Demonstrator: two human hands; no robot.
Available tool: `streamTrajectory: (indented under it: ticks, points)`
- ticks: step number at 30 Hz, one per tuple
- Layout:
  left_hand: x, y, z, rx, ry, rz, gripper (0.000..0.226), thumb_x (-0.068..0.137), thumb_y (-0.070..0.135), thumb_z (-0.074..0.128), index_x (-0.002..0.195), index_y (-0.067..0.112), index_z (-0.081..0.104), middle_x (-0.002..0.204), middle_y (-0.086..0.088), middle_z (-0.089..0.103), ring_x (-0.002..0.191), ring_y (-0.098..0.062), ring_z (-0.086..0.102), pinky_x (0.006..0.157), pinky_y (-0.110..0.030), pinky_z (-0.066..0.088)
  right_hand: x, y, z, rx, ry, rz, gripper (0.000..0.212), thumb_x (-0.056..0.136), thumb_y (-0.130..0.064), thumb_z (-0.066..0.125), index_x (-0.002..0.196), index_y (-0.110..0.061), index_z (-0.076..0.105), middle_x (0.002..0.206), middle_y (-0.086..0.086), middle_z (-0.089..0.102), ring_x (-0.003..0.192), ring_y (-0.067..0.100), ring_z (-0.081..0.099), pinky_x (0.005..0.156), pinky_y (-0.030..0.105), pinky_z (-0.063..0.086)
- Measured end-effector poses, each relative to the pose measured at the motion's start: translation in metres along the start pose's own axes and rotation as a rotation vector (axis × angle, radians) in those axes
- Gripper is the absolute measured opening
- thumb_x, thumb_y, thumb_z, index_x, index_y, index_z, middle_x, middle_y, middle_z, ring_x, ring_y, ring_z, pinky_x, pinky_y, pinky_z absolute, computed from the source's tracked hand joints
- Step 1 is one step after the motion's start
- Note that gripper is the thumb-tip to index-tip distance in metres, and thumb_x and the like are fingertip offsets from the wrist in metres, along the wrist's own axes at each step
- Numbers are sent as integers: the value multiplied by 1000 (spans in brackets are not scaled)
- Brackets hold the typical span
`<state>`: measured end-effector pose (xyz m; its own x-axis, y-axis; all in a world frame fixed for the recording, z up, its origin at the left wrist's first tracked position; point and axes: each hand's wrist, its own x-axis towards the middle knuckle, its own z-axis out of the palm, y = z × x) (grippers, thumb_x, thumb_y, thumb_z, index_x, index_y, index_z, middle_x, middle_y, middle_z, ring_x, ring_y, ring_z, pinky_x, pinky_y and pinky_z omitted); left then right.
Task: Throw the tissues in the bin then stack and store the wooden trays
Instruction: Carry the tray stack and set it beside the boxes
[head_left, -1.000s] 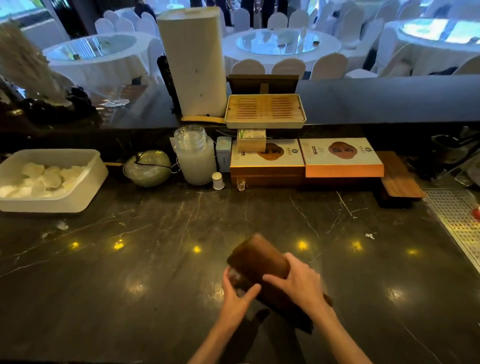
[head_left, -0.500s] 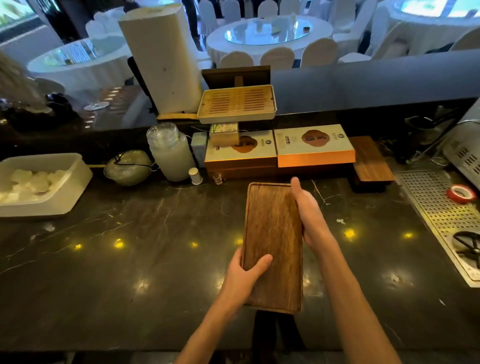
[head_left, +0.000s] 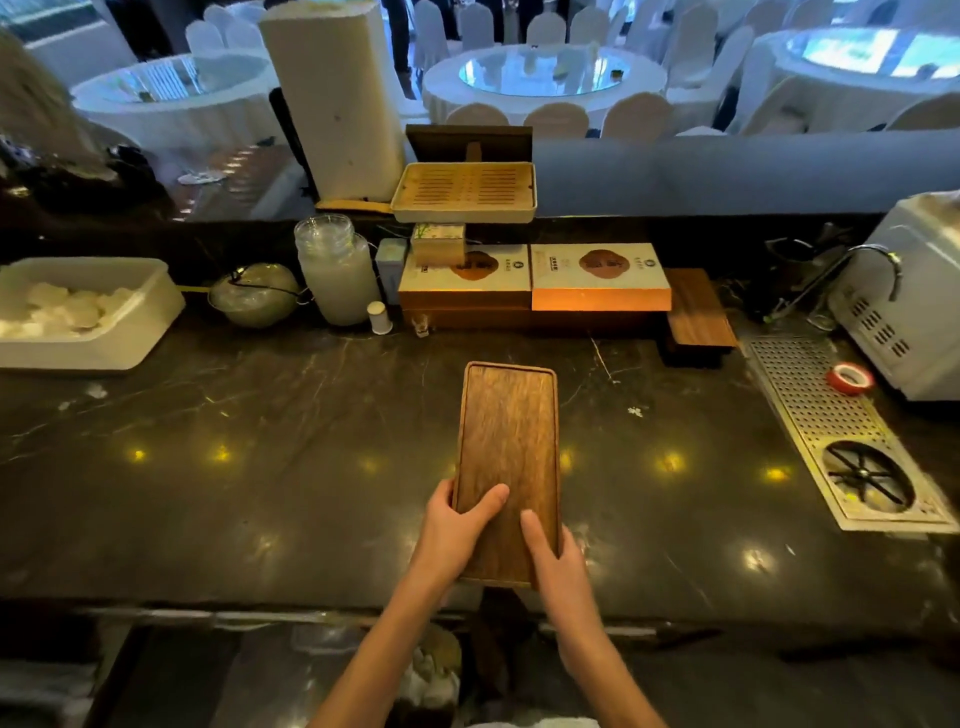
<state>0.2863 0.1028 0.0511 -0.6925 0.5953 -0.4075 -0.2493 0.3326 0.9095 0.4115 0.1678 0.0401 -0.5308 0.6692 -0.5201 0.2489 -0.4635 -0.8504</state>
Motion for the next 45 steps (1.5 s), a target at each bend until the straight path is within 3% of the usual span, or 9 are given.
streamTrajectory:
  ticks: [6, 12, 21, 26, 29, 33, 37, 41, 45]
  points:
    - [-64, -43, 44, -48, -6, -27, 83, 55, 67, 79, 123, 24, 55, 107, 11, 69, 88, 1, 69, 63, -11, 54, -45, 15, -62, -27, -38, 89, 53, 82, -64, 55, 123, -31, 50, 113, -1, 69, 99, 14, 69, 79, 30, 58]
    - [-128, -64, 98, -115, -76, -110, 79, 58, 66, 78, 122, 28, 51, 109, 11, 68, 95, -3, 68, 67, -14, 54, -75, 1, -123, -71, -18, 70, 63, 82, -69, 50, 130, -29, 42, 113, 0, 67, 95, 16, 70, 64, 27, 58]
    - [-121, -46, 166, -112, -125, -79, 77, 61, 72, 70, 122, 32, 45, 111, 10, 63, 98, -6, 66, 68, -19, 56, -82, 10, -189, -100, 37, -28, 61, 83, -58, 57, 136, -30, 44, 122, -4, 65, 107, 12, 65, 94, 40, 55]
    - [-74, -16, 227, -81, -170, -63, 59, 65, 72, 69, 109, 40, 47, 106, 11, 65, 92, -7, 69, 60, -16, 56, -42, -24, -235, -62, 95, -99, 58, 81, -58, 59, 132, -32, 49, 120, -6, 66, 107, 10, 66, 95, 40, 54]
    - [-36, 13, 266, -80, -205, -54, 63, 69, 71, 67, 115, 33, 48, 109, 6, 67, 91, -9, 71, 62, -19, 58, -3, -55, -266, -63, 86, -147, 63, 81, -58, 61, 136, -32, 47, 122, -6, 65, 108, 11, 65, 92, 40, 56]
    - [31, 47, 314, -137, -277, -50, 63, 79, 69, 58, 121, 23, 53, 112, -3, 71, 95, -15, 74, 79, -37, 61, 65, -102, -303, -67, 78, -204, 64, 79, -53, 67, 135, -27, 50, 117, -5, 68, 101, 8, 69, 82, 32, 60]
    - [109, 86, 365, -160, -326, -70, 63, 90, 64, 45, 133, 18, 48, 124, -11, 65, 112, -28, 66, 98, -53, 51, 142, -159, -338, -99, 110, -243, 55, 82, -43, 68, 129, -18, 55, 110, -4, 69, 90, 6, 71, 66, 19, 57]
    - [180, 123, 405, -185, -287, -43, 55, 95, 47, 50, 137, 12, 44, 126, -13, 62, 114, -29, 63, 100, -52, 50, 220, -208, -359, -94, 110, -246, 48, 83, -38, 70, 124, -14, 58, 107, 2, 71, 90, 13, 72, 74, 29, 60]
    - [250, 153, 430, -87, -257, -79, 48, 96, 35, 51, 139, 15, 40, 124, -8, 61, 109, -21, 63, 87, -37, 56, 305, -240, -368, -136, 136, -239, 54, 83, -38, 70, 128, -12, 55, 112, 7, 68, 97, 20, 68, 84, 40, 58]
